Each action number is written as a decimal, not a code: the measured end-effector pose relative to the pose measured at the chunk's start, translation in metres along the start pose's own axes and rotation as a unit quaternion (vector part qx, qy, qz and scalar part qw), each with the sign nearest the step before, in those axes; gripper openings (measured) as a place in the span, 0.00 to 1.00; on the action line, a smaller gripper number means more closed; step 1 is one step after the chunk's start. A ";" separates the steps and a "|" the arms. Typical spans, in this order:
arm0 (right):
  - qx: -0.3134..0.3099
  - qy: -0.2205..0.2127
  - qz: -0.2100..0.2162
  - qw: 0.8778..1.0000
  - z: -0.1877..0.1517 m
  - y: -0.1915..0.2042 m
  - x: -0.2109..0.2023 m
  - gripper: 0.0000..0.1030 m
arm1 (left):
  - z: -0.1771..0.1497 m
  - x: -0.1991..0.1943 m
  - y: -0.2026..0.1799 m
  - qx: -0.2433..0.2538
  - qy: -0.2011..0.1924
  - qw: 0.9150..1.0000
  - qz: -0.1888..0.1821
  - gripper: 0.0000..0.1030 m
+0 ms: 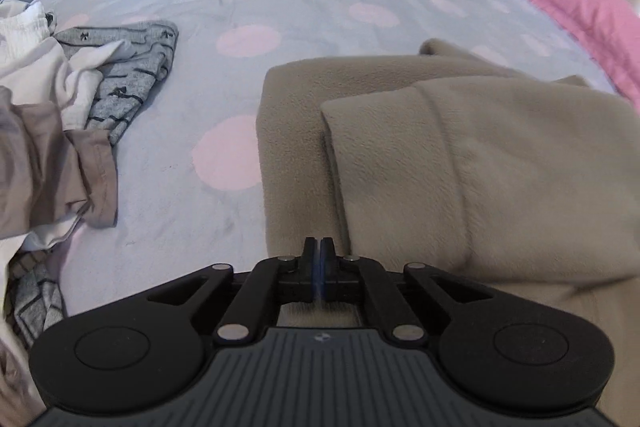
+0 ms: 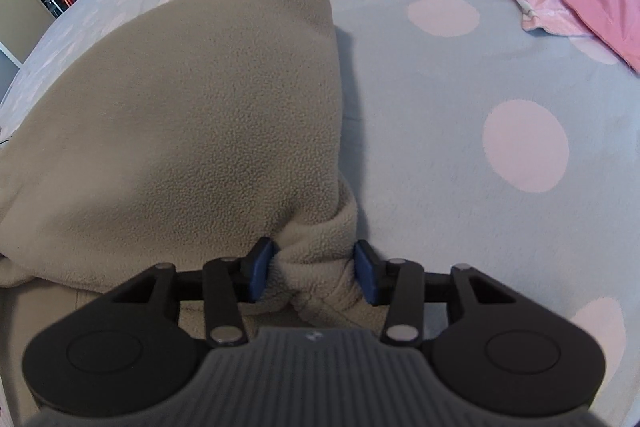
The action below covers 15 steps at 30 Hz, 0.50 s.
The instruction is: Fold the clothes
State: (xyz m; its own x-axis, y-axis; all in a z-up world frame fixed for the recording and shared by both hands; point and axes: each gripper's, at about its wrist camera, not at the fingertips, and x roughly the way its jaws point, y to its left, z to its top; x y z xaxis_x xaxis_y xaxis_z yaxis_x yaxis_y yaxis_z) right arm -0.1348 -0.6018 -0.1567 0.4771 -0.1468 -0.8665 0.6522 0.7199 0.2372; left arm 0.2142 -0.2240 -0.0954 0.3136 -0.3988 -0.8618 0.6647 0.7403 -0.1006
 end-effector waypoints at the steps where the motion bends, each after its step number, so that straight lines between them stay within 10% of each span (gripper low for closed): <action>1: -0.002 -0.004 0.001 1.000 0.000 0.001 -0.005 0.46 | -0.003 -0.008 -0.001 0.003 -0.002 1.000 -0.008 0.04; 3: -0.012 -0.014 0.000 1.000 0.000 0.004 -0.016 0.47 | -0.011 -0.022 -0.002 0.008 0.004 1.000 -0.018 0.20; 15: -0.098 -0.070 -0.028 0.992 -0.040 0.022 -0.090 0.51 | -0.068 -0.081 -0.011 -0.010 0.007 1.000 -0.020 0.37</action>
State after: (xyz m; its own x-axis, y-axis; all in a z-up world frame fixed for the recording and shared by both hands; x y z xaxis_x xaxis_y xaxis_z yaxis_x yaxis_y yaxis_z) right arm -0.1868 -0.5452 -0.0913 0.5291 -0.2730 -0.8035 0.5595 0.8241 0.0884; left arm 0.1352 -0.1626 -0.0585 0.2780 -0.4204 -0.8637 0.6631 0.7345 -0.1441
